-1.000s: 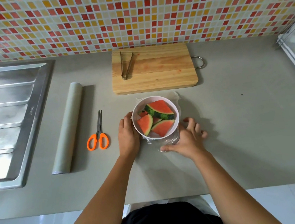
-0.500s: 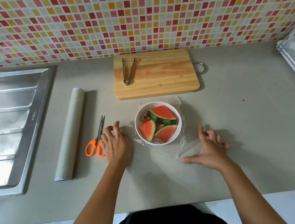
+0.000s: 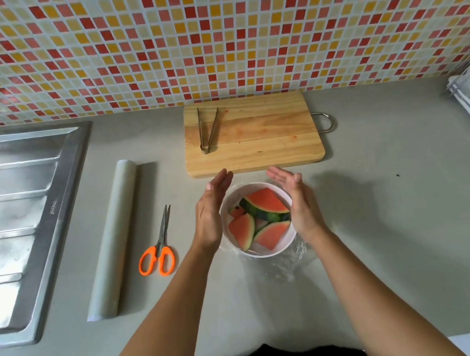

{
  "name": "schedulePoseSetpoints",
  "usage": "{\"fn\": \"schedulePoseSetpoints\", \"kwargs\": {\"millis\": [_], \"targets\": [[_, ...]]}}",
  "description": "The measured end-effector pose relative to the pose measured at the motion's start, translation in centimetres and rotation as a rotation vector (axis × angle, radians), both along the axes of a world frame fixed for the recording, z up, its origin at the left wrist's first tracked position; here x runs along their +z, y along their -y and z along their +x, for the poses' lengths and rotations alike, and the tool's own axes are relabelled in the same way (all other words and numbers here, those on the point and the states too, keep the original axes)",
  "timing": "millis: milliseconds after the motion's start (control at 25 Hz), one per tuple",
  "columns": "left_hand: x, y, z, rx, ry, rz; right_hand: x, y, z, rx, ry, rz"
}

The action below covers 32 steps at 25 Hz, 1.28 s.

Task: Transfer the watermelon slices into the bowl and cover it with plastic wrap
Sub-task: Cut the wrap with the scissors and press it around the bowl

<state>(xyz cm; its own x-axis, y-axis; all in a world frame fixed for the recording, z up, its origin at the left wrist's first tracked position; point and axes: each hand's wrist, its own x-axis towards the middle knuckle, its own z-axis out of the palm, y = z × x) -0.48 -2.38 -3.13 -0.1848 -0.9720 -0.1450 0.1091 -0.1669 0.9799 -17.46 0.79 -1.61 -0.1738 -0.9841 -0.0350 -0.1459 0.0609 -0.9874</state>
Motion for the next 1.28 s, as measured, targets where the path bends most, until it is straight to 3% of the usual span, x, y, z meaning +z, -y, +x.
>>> {"fn": "schedulePoseSetpoints", "kwargs": {"millis": [280,600,760,840,960,1000,1080,1200,1280], "targets": [[-1.3,0.5,-0.8,-0.041,-0.034,0.18,-2.0,0.9,0.4,-0.026,-0.007,0.107],[-0.7,1.1,-0.9,-0.109,0.14,0.253,-2.0,1.6,0.7,-0.156,-0.088,0.341],[-0.6,1.3,-0.8,-0.14,0.309,0.227,-1.2,1.7,0.8,-0.173,-0.314,0.443],[-0.8,1.3,-0.4,-0.134,0.271,0.251,-0.8,1.7,0.3,-0.167,-0.41,0.478],[-1.0,2.0,0.8,0.019,0.314,0.186,-0.8,1.7,-1.6,-0.341,-0.598,0.378],[-1.0,2.2,1.2,0.074,0.362,0.129,-0.8,1.7,-2.1,-0.381,-0.555,0.291],[-0.9,2.4,1.4,0.043,0.341,0.039,-0.7,1.4,-2.0,-0.302,-0.287,0.181],[-0.8,1.5,0.3,-0.156,0.075,0.15,-1.2,0.8,-0.2,-0.101,-0.074,0.315],[-0.9,1.0,-0.3,-0.173,-0.029,0.249,-1.7,0.5,0.7,-0.171,-0.023,0.395]]}}
